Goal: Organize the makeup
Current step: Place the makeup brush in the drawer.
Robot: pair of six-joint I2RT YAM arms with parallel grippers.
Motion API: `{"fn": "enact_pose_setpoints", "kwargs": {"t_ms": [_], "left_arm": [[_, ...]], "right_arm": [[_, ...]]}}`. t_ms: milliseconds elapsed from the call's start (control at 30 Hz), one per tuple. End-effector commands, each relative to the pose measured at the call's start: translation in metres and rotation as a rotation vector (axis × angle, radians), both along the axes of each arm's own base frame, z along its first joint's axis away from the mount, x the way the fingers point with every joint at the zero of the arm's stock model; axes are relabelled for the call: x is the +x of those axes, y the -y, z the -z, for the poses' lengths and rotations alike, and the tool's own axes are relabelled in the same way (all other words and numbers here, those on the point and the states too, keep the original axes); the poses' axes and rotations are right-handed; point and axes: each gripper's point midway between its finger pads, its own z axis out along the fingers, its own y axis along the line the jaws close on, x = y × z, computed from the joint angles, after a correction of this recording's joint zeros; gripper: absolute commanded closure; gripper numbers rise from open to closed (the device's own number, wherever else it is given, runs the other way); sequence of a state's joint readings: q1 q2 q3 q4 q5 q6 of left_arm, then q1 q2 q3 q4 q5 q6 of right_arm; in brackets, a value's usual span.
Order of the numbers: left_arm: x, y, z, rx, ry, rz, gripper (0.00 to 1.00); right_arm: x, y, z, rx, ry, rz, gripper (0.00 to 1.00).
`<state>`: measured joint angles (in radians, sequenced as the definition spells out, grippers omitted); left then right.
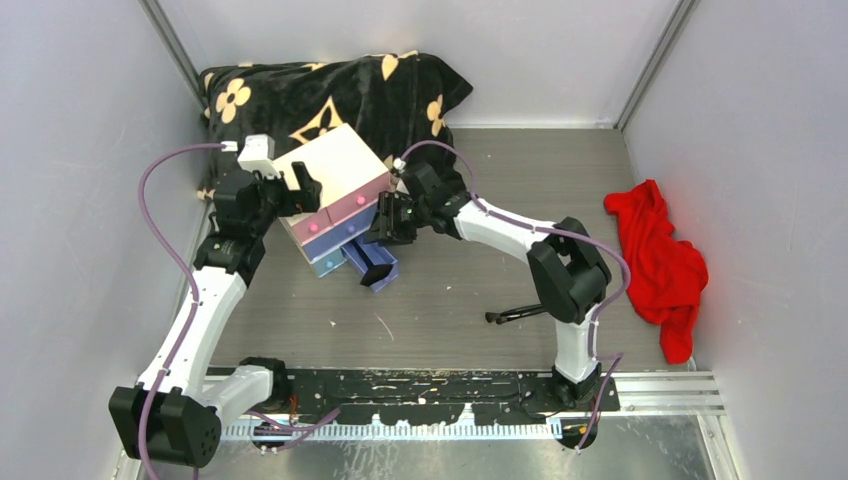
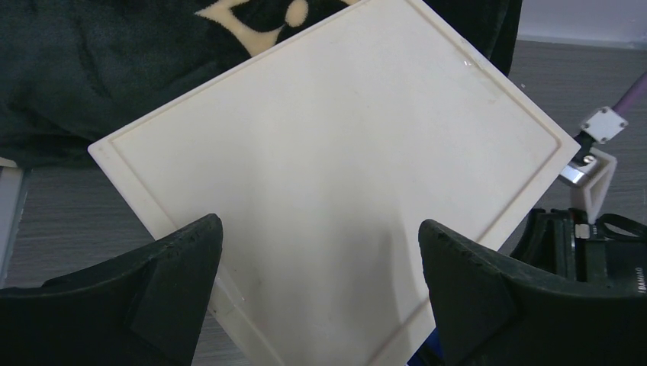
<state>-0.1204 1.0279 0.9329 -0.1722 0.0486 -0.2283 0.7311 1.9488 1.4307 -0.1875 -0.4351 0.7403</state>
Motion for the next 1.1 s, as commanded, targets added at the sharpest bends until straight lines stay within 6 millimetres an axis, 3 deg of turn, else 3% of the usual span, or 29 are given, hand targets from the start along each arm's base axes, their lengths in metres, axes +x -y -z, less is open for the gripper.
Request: {"fn": "enact_pose_setpoints", "kwargs": {"t_ms": [0,167,467,1067], "left_arm": [[-0.009,-0.001,0.020,0.003,-0.079,-0.009,0.00],[-0.009,-0.002,0.020,0.004,-0.079,-0.011,0.00],[-0.007,-0.005,0.021,0.022,-0.082,-0.023,0.00],[-0.008,-0.004,0.024,0.027,-0.091,-0.017,0.00]], "right_arm": [[-0.007,0.010,-0.052,0.009,0.151,-0.020,0.51],[-0.033,0.030,-0.060,-0.053,0.213,-0.021,0.52],[-0.076,0.050,-0.024,-0.086,0.195,-0.069,0.54],[-0.070,0.027,-0.007,-0.028,0.187,-0.095,0.58]]}}
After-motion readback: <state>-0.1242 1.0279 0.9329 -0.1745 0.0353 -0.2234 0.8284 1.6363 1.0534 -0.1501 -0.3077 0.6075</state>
